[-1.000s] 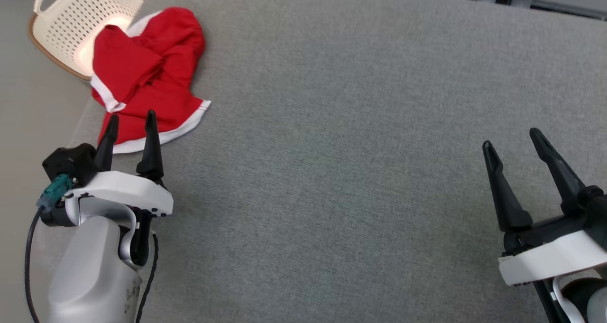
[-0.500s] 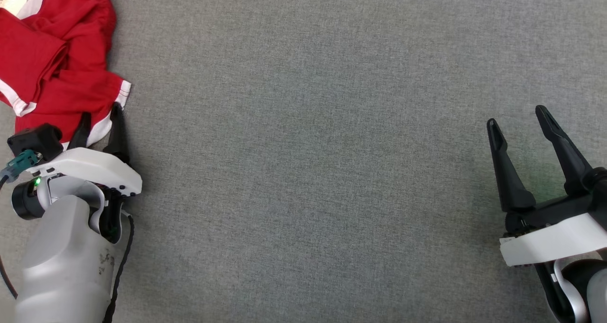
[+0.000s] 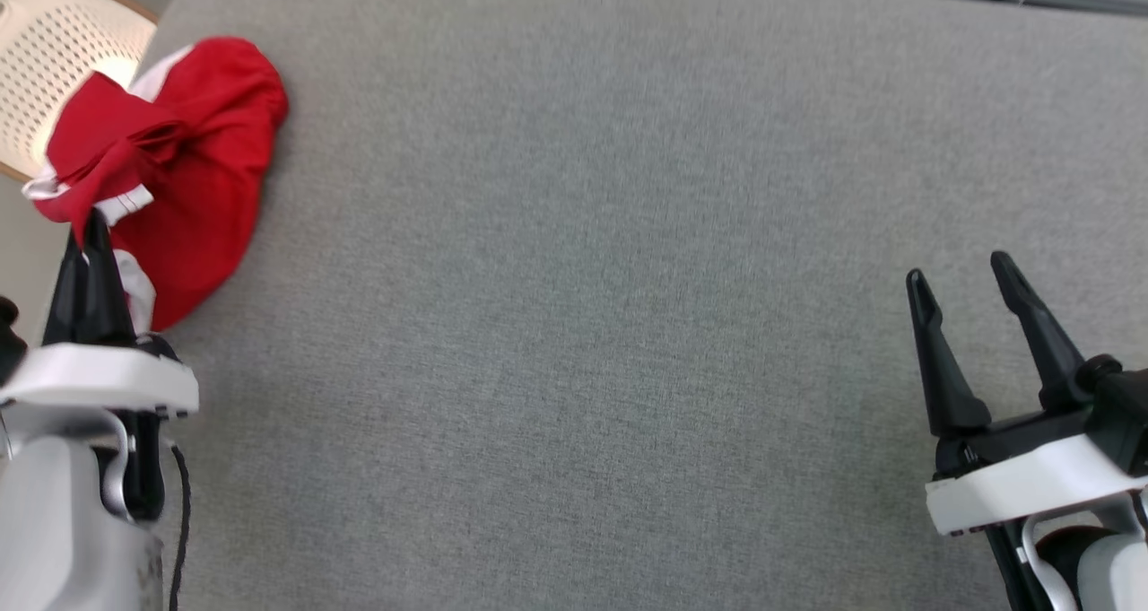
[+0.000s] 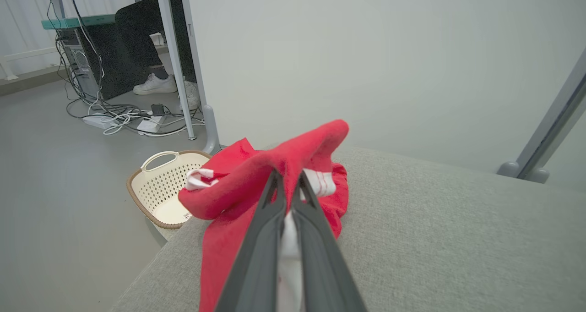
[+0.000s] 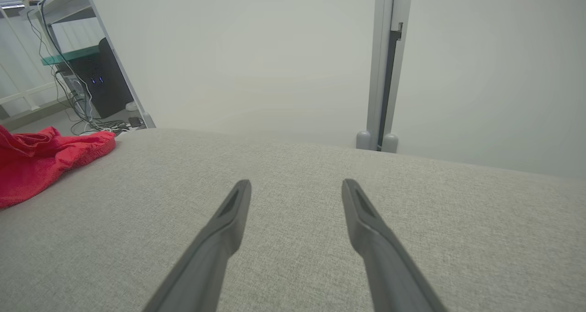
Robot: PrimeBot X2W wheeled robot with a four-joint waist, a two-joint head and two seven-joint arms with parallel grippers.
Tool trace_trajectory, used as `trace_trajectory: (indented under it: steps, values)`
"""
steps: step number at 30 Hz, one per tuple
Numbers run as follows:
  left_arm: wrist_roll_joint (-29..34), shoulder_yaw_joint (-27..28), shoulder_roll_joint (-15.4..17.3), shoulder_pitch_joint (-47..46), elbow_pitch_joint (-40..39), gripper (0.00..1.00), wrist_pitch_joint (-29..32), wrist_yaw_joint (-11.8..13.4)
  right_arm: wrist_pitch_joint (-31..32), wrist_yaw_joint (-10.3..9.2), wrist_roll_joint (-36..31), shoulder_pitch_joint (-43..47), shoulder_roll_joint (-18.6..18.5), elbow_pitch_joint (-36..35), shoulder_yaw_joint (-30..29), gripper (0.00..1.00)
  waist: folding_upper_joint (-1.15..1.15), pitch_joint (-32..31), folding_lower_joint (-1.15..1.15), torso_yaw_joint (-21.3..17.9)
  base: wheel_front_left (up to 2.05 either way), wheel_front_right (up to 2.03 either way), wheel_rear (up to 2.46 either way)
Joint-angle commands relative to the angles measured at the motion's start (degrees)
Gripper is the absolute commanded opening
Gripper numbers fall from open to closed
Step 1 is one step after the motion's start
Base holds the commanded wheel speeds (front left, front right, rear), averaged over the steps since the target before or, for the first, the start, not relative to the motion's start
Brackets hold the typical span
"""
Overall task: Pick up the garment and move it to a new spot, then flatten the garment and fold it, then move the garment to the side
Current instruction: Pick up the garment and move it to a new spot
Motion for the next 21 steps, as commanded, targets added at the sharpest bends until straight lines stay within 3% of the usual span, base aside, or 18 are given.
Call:
trace_trajectory:
  steps: [1, 12, 21]
  values:
    - [1.11, 0.53, -0.47, 2.78, -2.9, 0.0, -0.08, -0.09, -0.76, -0.02, 0.32, 0.98, 0.18, 0.68, -0.07, 1.0, 0.0, -4.08, 0.0, 0.03, 0.0, 0.0, 0.0]
    - [5.81, -2.03, -4.08, 19.33, -21.3, 0.0, 1.47, 0.9, -3.24, -0.02, 2.37, 6.09, 2.42, 5.12, 1.92, 1.0, 0.0, -15.23, 0.0, -3.39, 0.0, 0.0, 0.0]
    - [5.84, -10.01, -5.64, 26.29, -33.8, 0.0, 8.42, 0.35, -3.54, -0.02, 2.65, 7.28, 3.33, 5.24, 2.46, 1.0, 0.0, -16.61, 0.0, -11.06, 0.0, 0.0, 0.0]
